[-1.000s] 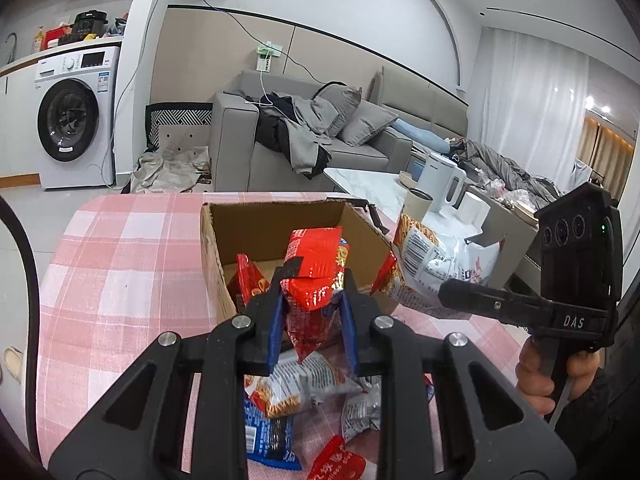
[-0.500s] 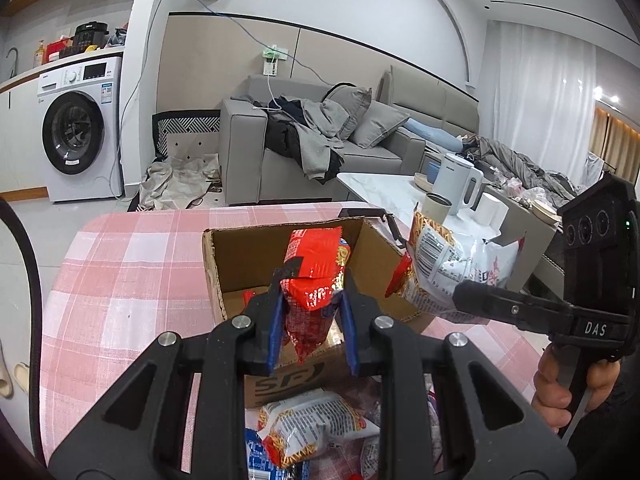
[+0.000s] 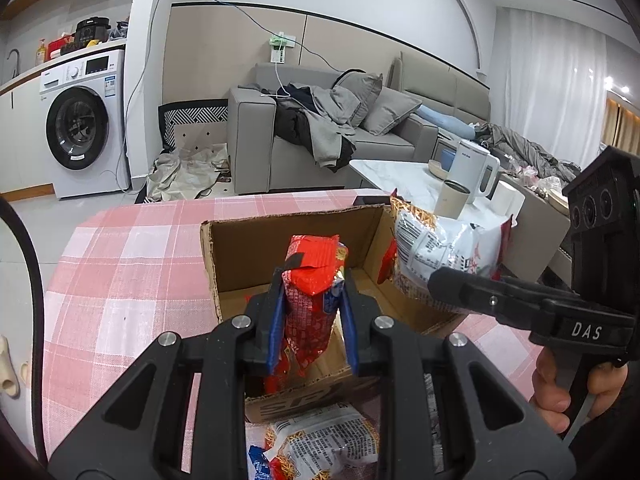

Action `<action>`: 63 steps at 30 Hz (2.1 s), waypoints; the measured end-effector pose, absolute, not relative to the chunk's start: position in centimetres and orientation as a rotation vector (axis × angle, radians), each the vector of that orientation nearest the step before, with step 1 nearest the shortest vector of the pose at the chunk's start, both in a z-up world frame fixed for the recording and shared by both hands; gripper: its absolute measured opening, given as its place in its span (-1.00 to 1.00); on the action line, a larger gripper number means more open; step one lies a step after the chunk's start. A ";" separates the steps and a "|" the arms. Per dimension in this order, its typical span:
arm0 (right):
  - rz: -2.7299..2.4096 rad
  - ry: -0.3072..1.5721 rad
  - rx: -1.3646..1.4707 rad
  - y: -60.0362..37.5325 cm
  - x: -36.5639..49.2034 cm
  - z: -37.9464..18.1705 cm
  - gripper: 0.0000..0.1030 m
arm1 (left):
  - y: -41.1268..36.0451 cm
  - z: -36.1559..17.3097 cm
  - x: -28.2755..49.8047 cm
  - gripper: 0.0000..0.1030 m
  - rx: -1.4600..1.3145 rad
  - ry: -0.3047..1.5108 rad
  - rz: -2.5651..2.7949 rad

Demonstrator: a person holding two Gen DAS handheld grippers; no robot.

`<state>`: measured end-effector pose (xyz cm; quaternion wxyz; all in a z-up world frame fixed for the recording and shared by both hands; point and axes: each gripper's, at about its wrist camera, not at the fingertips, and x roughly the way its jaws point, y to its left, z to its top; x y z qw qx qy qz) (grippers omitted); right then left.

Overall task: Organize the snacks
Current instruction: 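Lower both bags into the box and open both tools, then withdraw both open tools from the box toward the remaining snack pile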

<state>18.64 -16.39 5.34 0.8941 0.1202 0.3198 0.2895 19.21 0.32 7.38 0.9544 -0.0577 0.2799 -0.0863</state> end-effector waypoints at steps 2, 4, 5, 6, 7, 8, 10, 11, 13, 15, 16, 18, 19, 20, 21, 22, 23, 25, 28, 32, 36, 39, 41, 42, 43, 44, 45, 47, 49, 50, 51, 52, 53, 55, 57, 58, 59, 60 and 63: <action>0.600 0.672 0.243 -16.2 19.1 5.0 0.10 | 0.2 7.1 19.8 -0.58 -0.112 0.575 -0.170; 0.601 0.684 0.231 -16.1 19.4 4.7 0.10 | 0.1 7.0 20.2 -0.58 -0.108 0.576 -0.167; 0.599 0.683 0.227 -16.0 19.5 4.6 0.10 | 0.0 6.8 20.4 -0.58 -0.105 0.577 -0.166; 0.599 0.683 0.225 -16.0 19.7 4.5 0.11 | -0.1 6.7 20.6 -0.58 -0.102 0.579 -0.165; 0.595 0.683 0.223 -16.0 19.8 4.4 0.11 | -0.2 6.6 20.8 -0.58 -0.101 0.580 -0.167; 0.589 0.680 0.217 -15.9 19.8 4.4 0.13 | -0.1 6.5 20.9 -0.58 -0.102 0.581 -0.169; 0.559 0.663 0.169 -15.5 19.8 4.6 0.13 | -0.2 6.3 21.2 -0.58 -0.110 0.588 -0.167; 0.547 0.656 0.147 -15.4 19.7 4.6 0.15 | -0.2 6.3 21.3 -0.58 -0.113 0.589 -0.169; 0.537 0.656 0.121 -15.2 19.7 4.6 0.25 | -0.2 6.1 21.3 -0.58 -0.107 0.597 -0.176; 0.533 0.652 0.119 -15.4 19.6 4.6 0.44 | -0.2 6.2 21.1 -0.56 -0.101 0.603 -0.171; 0.527 0.643 0.124 -15.6 19.5 4.7 0.61 | -0.2 6.2 21.0 -0.53 -0.098 0.607 -0.173; 0.517 0.625 0.133 -16.2 19.0 5.0 0.77 | -0.3 6.3 20.7 -0.34 -0.089 0.608 -0.185; 0.519 0.620 0.137 -16.5 18.6 5.1 0.77 | -0.4 6.5 20.4 -0.08 -0.083 0.605 -0.189; 0.525 0.620 0.138 -16.7 18.3 5.2 0.81 | -0.3 6.7 19.8 0.10 -0.079 0.600 -0.188; 0.534 0.623 0.136 -16.9 17.9 5.4 0.85 | -0.4 6.8 19.3 0.46 -0.074 0.591 -0.182; 0.541 0.631 0.130 -17.1 17.5 5.4 0.95 | -0.4 7.1 18.7 0.66 -0.068 0.580 -0.179; 0.541 0.634 0.127 -17.3 17.1 5.4 0.98 | -0.4 7.3 18.1 0.68 -0.059 0.568 -0.190; 0.525 0.610 0.132 -18.0 16.0 5.5 0.99 | -0.5 7.8 16.7 0.77 -0.047 0.554 -0.219; 0.517 0.600 0.158 -19.0 14.7 5.3 0.99 | 0.0 8.7 14.6 0.99 -0.041 0.525 -0.214; 0.491 0.599 0.179 -19.9 13.0 4.8 0.99 | 0.6 9.1 11.9 0.99 -0.045 0.501 -0.192; 0.475 0.603 0.169 -20.5 11.7 4.1 0.99 | 1.1 8.7 9.5 0.99 -0.041 0.503 -0.162; 0.469 0.597 0.142 -20.6 10.9 4.0 0.99 | 1.7 7.9 8.3 0.99 -0.041 0.518 -0.147; 0.473 0.602 0.137 -20.6 10.4 3.8 0.99 | 1.9 7.2 7.7 0.99 -0.042 0.531 -0.138; 0.479 0.608 0.134 -20.6 10.2 3.7 0.99 | 2.0 7.0 7.4 0.99 -0.043 0.537 -0.133; 0.489 0.616 0.131 -20.5 10.1 3.6 0.99 | 2.1 6.7 7.2 0.99 -0.046 0.543 -0.128; 0.498 0.625 0.123 -20.3 10.0 3.5 0.99 | 2.1 6.4 6.9 0.99 -0.049 0.548 -0.124; 0.511 0.639 0.105 -19.9 9.8 3.3 0.99 | 2.2 6.2 6.8 0.99 -0.052 0.552 -0.121; 0.528 0.658 0.068 -19.2 9.6 3.0 0.99 | 2.2 5.7 6.5 0.99 -0.055 0.558 -0.122; 0.533 0.664 0.033 -18.4 9.3 2.7 0.99 | 2.1 5.2 6.7 0.99 -0.053 0.574 -0.120; 0.536 0.668 0.025 -18.1 9.3 2.5 0.99 | 2.1 4.9 6.7 0.99 -0.052 0.579 -0.120; 0.541 0.673 0.017 -17.9 9.2 2.3 0.99 | 2.1 4.7 6.7 0.99 -0.052 0.583 -0.121; 0.542 0.673 0.014 -17.7 9.1 2.3 0.99 | 2.0 4.4 6.9 0.99 -0.056 0.590 -0.120; 0.543 0.672 0.013 -17.7 9.1 2.2 0.99 | 2.0 4.1 7.1 0.99 -0.061 0.599 -0.120; 0.544 0.675 0.009 -17.5 9.0 2.1 0.99 | 2.0 3.5 7.5 0.99 -0.069 0.621 -0.118; 0.542 0.675 0.010 -17.4 8.9 2.1 0.99 | 2.1 3.1 7.8 0.99 -0.076 0.633 -0.116; 0.543 0.676 0.012 -17.4 8.9 2.1 0.99 | 2.1 2.9 8.0 0.99 -0.080 0.640 -0.112; 0.542 0.680 0.013 -17.3 9.0 2.1 0.99 | 2.2 2.7 8.1 0.99 -0.085 0.649 -0.108; 0.544 0.686 0.014 -17.2 9.0 2.0 0.99 | 2.3 2.5 8.3 0.99 -0.089 0.654 -0.107; 0.555 0.693 0.009 -16.8 9.0 1.9 0.99 | 2.8 2.0 8.7 0.99 -0.112 0.666 -0.093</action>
